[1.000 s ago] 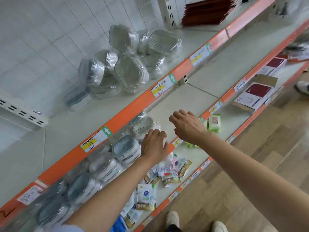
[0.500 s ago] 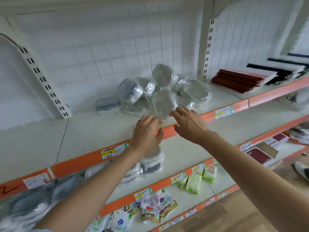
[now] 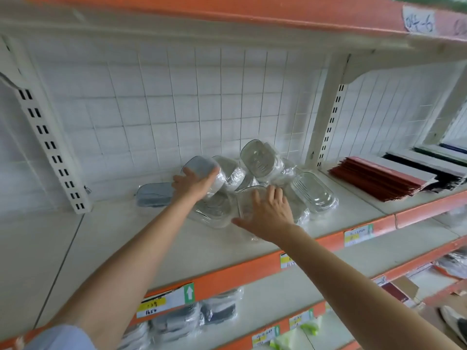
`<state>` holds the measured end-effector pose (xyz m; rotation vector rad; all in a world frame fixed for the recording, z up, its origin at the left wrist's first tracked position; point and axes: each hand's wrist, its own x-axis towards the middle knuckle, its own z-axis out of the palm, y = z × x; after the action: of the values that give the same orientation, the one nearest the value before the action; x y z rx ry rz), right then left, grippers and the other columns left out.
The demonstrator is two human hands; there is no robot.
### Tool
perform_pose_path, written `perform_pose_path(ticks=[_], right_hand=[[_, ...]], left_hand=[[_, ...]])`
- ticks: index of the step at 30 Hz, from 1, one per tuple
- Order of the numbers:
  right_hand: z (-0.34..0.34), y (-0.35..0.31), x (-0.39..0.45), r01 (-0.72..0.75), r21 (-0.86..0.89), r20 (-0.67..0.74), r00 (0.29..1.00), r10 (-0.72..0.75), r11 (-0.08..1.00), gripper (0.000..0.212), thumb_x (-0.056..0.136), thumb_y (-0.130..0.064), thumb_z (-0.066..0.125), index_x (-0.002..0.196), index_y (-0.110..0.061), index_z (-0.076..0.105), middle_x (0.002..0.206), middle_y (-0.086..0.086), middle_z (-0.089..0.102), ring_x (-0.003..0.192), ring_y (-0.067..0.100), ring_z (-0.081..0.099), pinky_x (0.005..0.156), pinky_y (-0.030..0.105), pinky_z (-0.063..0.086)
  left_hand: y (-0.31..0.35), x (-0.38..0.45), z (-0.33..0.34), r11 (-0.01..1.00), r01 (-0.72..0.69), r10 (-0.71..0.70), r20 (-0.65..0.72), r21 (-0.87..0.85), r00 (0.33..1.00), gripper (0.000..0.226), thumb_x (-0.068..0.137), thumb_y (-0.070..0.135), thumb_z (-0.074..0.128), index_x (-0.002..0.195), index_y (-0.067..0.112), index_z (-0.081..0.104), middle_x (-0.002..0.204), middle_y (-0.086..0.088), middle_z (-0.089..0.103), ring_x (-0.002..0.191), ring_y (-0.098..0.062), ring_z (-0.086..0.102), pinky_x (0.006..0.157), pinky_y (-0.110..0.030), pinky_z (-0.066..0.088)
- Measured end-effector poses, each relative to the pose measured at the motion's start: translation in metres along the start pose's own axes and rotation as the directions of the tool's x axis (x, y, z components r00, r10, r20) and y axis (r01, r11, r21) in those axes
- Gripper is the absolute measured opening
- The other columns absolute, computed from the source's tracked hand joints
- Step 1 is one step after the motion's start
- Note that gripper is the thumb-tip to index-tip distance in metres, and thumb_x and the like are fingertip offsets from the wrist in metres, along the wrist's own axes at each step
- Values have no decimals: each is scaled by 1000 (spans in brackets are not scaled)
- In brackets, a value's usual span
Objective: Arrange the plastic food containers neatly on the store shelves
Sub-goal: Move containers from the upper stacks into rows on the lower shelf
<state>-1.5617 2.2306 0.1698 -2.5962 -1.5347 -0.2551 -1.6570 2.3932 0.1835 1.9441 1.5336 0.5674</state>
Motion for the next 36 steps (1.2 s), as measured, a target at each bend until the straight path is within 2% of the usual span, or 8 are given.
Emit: perform_pose_path(ticks=[4, 8, 13, 16, 22, 26, 30, 36], right_hand=[[14, -15, 4, -1, -94, 1, 1000, 1, 996, 100, 69, -83, 45, 136, -11, 29, 144, 25, 22, 130, 37, 23, 98, 48, 29], [13, -10, 6, 18, -27, 11, 1000, -18, 999, 86, 69, -64, 61, 131, -14, 30, 139, 17, 24, 127, 34, 23, 94, 48, 32], [-3, 12, 7, 74, 105, 64, 995, -81, 992, 83, 67, -55, 69, 129, -16, 31, 130, 12, 29, 123, 31, 27, 98, 46, 34], [-8, 27, -1, 110, 160, 43, 992, -118, 981, 88, 66, -51, 72, 133, -15, 28, 132, 15, 28, 124, 33, 27, 103, 42, 32], [-16, 55, -32, 163, 343, 27, 983, -183, 925, 109, 67, -45, 74, 147, -13, 8, 135, 20, 31, 126, 35, 30, 108, 40, 28], [-21, 73, -66, 285, 313, -99, 959, -267, 906, 101, 64, -41, 75, 142, -11, 20, 126, 16, 38, 120, 34, 37, 101, 36, 30], [-25, 103, -100, 324, 265, -156, 944, -291, 908, 96, 64, -47, 73, 139, -9, 26, 126, 11, 42, 119, 30, 38, 99, 35, 31], [2, 169, -162, 336, 216, -72, 942, -329, 917, 85, 61, -49, 69, 131, -17, 33, 123, 1, 38, 113, 24, 33, 92, 36, 27]], left_hand=[[10, 13, 5, 983, 108, -105, 32, -147, 994, 121, 67, 87, 44, 148, 4, 10, 144, -25, 24, 135, -37, 27, 109, -45, 29], [12, 14, 2, 979, 75, -66, 56, -188, 996, 111, 73, 60, 67, 148, 5, 6, 148, -19, 22, 136, -35, 27, 105, -40, 32], [0, -9, -14, 967, -37, 79, 158, -251, 984, 98, 58, 30, 76, 136, 5, 23, 127, -8, 30, 116, -24, 42, 70, -24, 38], [-8, -37, -19, 951, -107, 159, 164, -291, 973, 102, 45, 27, 64, 137, 11, 24, 128, -3, 29, 114, -19, 39, 80, -23, 36], [-7, -107, -4, 956, -180, 242, 275, -231, 931, 99, 49, 32, 62, 140, 18, 27, 134, -3, 31, 125, -19, 35, 91, -26, 34], [17, -152, 14, 953, -173, 232, 230, -248, 945, 108, 55, 64, 76, 140, 17, 28, 135, -6, 31, 129, -18, 33, 110, -35, 30], [31, -194, 30, 941, -215, 259, 150, -260, 954, 89, 73, 54, 73, 142, 22, 27, 131, -1, 29, 124, -11, 33, 102, -23, 29], [22, -260, 78, 949, -219, 263, 185, -226, 947, 85, 66, 37, 84, 135, 22, 36, 128, 2, 36, 115, -8, 42, 96, -22, 34]])
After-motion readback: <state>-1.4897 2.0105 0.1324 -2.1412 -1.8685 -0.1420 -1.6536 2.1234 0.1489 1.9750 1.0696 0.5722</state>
